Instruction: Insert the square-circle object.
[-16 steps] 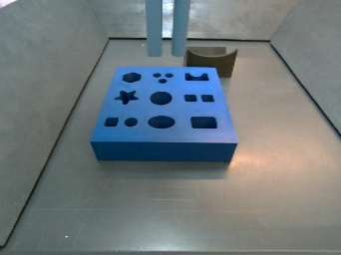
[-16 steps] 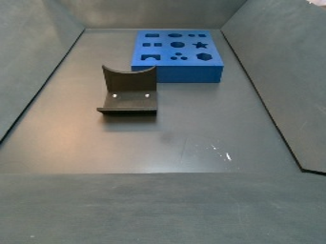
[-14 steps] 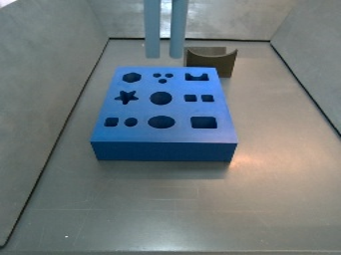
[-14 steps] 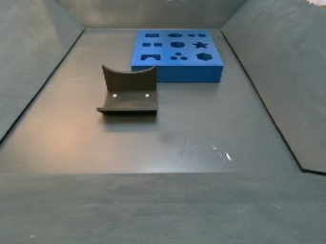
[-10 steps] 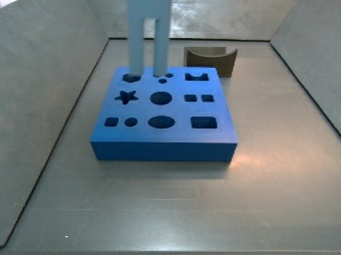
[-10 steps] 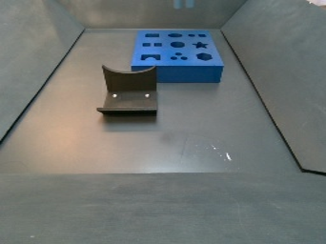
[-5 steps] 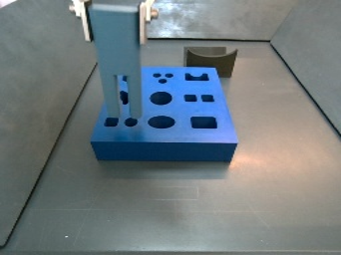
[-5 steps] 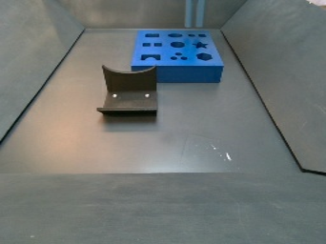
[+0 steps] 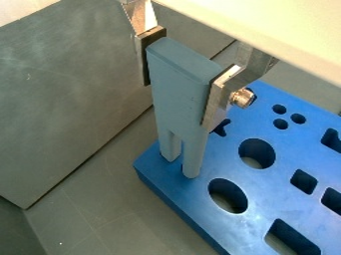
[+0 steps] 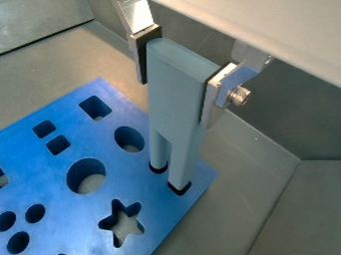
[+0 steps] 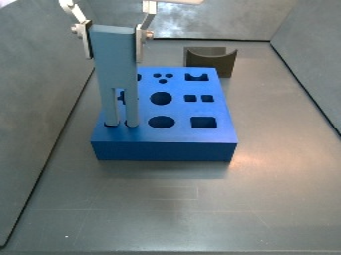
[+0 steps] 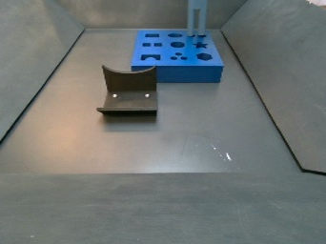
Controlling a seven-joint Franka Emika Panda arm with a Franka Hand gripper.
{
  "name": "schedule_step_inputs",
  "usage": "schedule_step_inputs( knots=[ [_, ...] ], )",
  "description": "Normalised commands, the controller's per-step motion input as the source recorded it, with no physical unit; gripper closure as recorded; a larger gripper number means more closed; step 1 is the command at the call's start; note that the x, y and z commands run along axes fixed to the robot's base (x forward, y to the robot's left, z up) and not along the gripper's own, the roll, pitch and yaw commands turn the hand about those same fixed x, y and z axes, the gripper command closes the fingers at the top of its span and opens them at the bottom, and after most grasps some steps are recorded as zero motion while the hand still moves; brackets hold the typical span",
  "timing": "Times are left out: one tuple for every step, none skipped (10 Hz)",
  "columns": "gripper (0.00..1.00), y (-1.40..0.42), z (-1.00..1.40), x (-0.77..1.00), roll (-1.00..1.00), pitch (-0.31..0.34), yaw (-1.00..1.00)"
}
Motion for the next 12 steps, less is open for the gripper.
schedule_step_inputs(
  knots=[
    [1.00, 0.00, -0.57, 0.00, -0.04, -0.099, 0.00],
    [1.00, 0.07, -0.44, -0.11, 0.05, -0.106, 0.00],
    [1.00, 0.03, -0.27, -0.17, 0.06, -0.104, 0.04],
    [1.00, 0.00, -0.35, -0.09, 0.06, -0.104, 0.07],
    [1.00, 0.00, -0.44, -0.06, 0.03, -0.134, 0.04],
    [1.00, 0.00, -0.60, 0.02, 0.00, -0.116, 0.00],
    [1.00, 0.00, -0.65, 0.07, -0.01, -0.130, 0.00],
    [1.00, 0.00, -0.34, 0.00, 0.00, -0.060, -0.01],
    [1.00, 0.00, -0.26, 0.04, 0.08, -0.011, -0.05],
    [1.00, 0.00, -0.33, 0.00, 0.10, -0.069, -0.05],
    [1.00, 0.00, -0.33, 0.00, 0.10, -0.081, -0.03],
    [1.00, 0.00, -0.38, 0.00, 0.07, -0.103, -0.02]
  ],
)
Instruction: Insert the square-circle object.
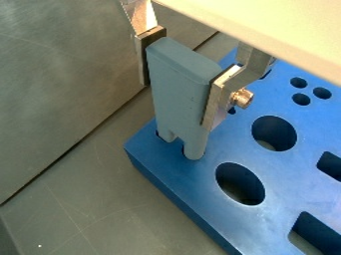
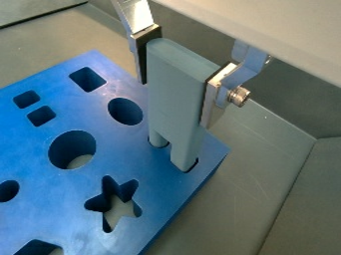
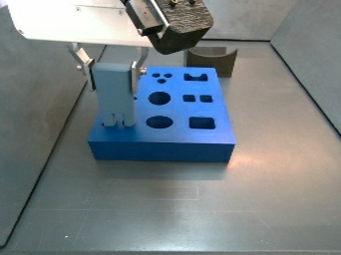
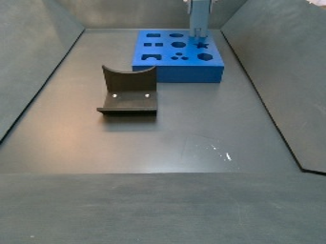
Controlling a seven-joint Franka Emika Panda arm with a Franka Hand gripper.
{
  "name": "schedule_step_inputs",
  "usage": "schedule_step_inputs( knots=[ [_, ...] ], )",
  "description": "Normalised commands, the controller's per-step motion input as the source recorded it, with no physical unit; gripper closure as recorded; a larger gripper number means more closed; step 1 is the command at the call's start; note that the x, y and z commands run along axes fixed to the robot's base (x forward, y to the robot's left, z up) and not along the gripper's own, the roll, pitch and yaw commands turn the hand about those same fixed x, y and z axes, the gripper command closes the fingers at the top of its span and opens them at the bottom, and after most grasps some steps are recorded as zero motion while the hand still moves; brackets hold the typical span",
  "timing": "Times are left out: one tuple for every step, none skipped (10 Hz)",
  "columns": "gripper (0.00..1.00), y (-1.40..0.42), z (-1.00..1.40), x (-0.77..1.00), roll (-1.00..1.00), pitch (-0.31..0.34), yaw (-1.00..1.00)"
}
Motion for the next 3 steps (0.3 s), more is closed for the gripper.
schedule_step_inputs(
  knots=[
    [1.00, 0.00, -0.41, 0.00, 0.00, -0.083, -0.01],
    [1.00, 0.04, -0.20, 0.02, -0.11, -0.020, 0.00],
    [1.00, 0.00, 0.00, 0.00, 0.00, 0.000, 0.00]
  ],
)
